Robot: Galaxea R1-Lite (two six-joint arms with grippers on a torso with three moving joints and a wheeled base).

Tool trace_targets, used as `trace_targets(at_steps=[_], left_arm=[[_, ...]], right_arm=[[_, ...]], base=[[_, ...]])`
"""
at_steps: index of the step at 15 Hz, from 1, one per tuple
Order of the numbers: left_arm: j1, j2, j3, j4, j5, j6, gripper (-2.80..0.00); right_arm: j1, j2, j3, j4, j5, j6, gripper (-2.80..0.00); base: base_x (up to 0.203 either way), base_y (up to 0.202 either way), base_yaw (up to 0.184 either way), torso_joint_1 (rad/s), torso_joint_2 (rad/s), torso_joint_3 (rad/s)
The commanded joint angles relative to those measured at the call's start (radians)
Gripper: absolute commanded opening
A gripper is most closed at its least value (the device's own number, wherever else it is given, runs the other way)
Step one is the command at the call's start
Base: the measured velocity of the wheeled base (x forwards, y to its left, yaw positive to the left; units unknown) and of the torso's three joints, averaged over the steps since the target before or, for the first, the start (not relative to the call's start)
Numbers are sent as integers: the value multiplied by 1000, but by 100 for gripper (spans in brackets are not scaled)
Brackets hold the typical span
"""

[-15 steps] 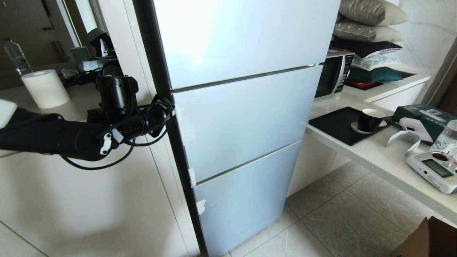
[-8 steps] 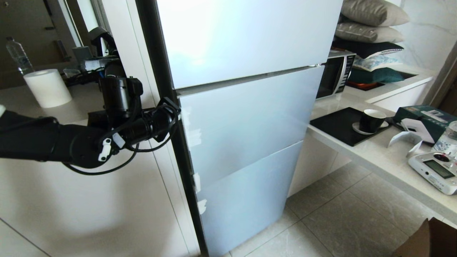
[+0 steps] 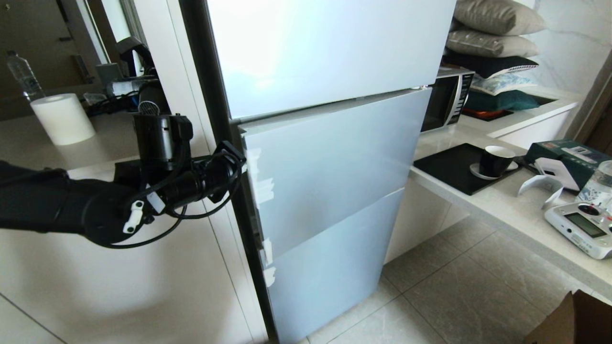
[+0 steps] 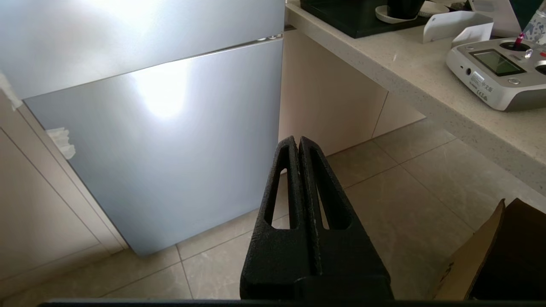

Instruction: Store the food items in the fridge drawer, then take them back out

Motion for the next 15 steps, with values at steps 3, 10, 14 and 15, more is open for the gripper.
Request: trace_targets(at_steps=[3, 10, 14, 15], left_arm=[[-49, -40, 38, -3, 3, -8, -280], [-199, -174, 129, -3, 3, -14, -280], [-293, -255, 192, -3, 1, -11, -280], [-293, -270, 196, -2, 3, -10, -280]], right_arm=[[1, 0, 0, -1, 0, 0, -280], [0, 0, 0, -1, 0, 0, -280], [1, 0, 0, -1, 0, 0, -280], [-1, 0, 0, -1, 0, 0, -280]], base=[[0, 0, 0, 0, 0, 0], [0, 0, 0, 0, 0, 0], [0, 0, 0, 0, 0, 0], [0, 0, 0, 0, 0, 0]])
